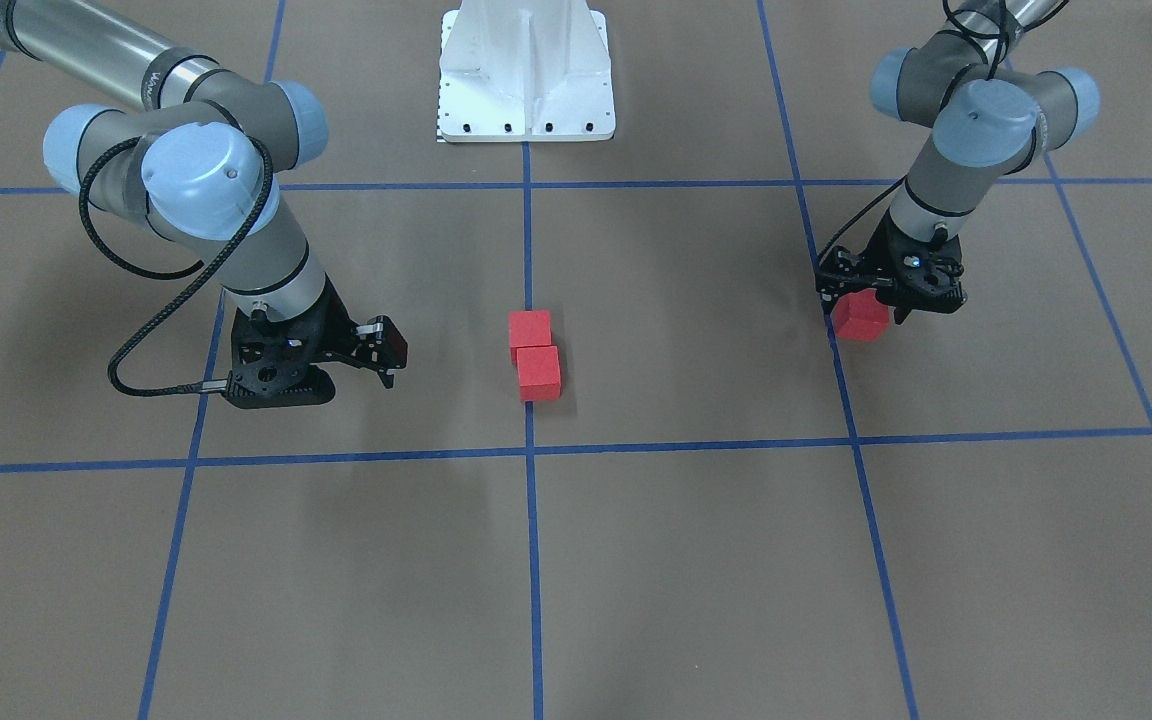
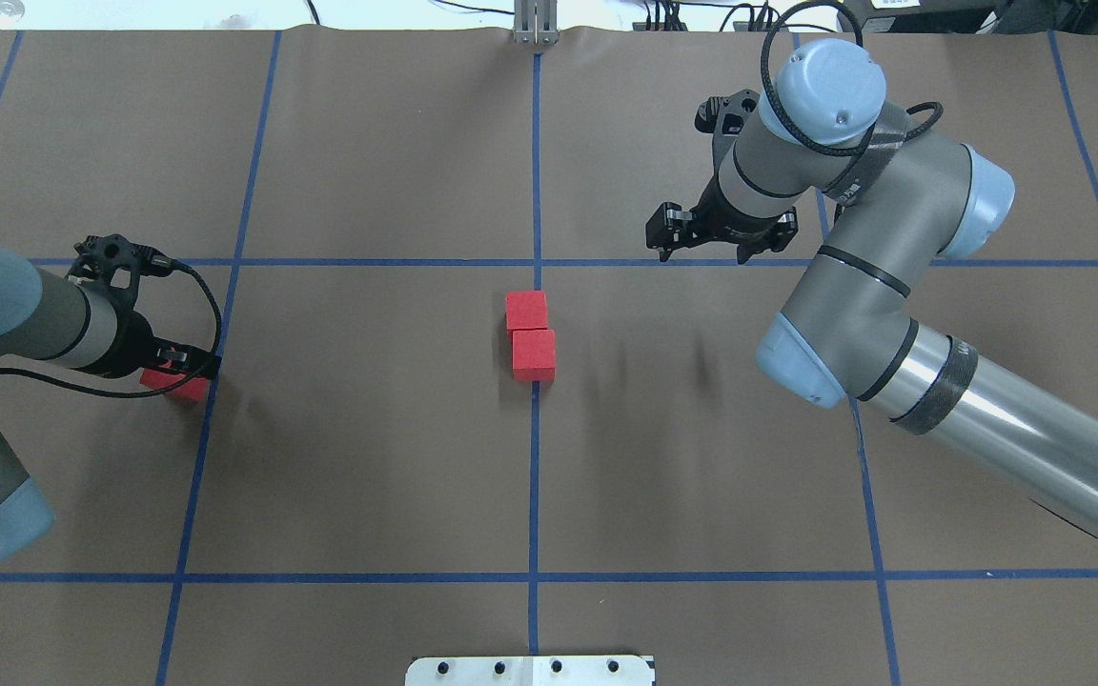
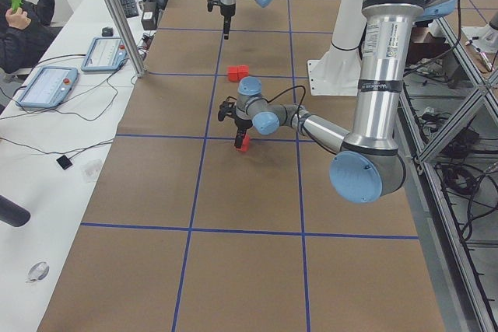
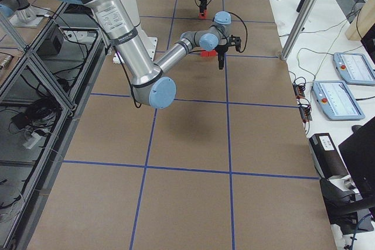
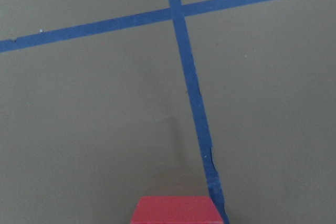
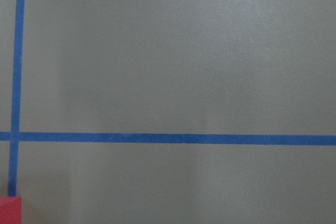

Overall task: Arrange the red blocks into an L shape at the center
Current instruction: 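Lower the left gripper onto the remaining red cube and close it, then lift the red cube with the left gripper and carry it toward the center cubes, then lower the cube beside the farther center cube and open the left gripper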

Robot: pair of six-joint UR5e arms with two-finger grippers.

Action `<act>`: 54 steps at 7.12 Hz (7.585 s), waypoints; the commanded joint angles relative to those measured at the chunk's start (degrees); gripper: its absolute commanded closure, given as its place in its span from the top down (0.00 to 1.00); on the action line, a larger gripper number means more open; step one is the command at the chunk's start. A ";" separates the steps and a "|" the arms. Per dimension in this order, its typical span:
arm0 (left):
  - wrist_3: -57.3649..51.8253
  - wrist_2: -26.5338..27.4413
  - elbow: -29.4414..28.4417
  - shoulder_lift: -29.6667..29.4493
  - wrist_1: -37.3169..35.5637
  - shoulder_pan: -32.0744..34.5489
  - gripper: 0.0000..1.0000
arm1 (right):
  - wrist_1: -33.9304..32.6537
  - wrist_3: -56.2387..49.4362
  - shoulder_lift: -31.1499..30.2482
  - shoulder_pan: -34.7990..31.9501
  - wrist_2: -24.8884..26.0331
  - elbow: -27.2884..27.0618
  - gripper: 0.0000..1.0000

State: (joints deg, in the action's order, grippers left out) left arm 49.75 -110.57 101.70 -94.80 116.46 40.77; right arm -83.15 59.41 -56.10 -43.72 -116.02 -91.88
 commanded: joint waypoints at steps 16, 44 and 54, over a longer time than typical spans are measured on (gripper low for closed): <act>53.17 -3.25 -2.45 -24.11 -25.40 4.23 0.00 | 0.00 -10.05 -10.58 -5.32 -4.48 -8.91 0.99; 100.46 -2.99 -27.78 -47.41 -22.68 -5.79 0.23 | 0.09 -11.43 -12.99 -1.55 -3.43 -12.71 0.99; 88.58 -2.90 -16.93 -46.19 -37.65 -0.79 1.00 | -3.33 -11.43 -10.44 -4.17 -4.39 -12.80 0.99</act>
State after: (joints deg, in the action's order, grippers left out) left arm 145.12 -113.42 79.45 -141.59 85.30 38.47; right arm -85.35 48.01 -67.00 -46.58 -119.95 -104.69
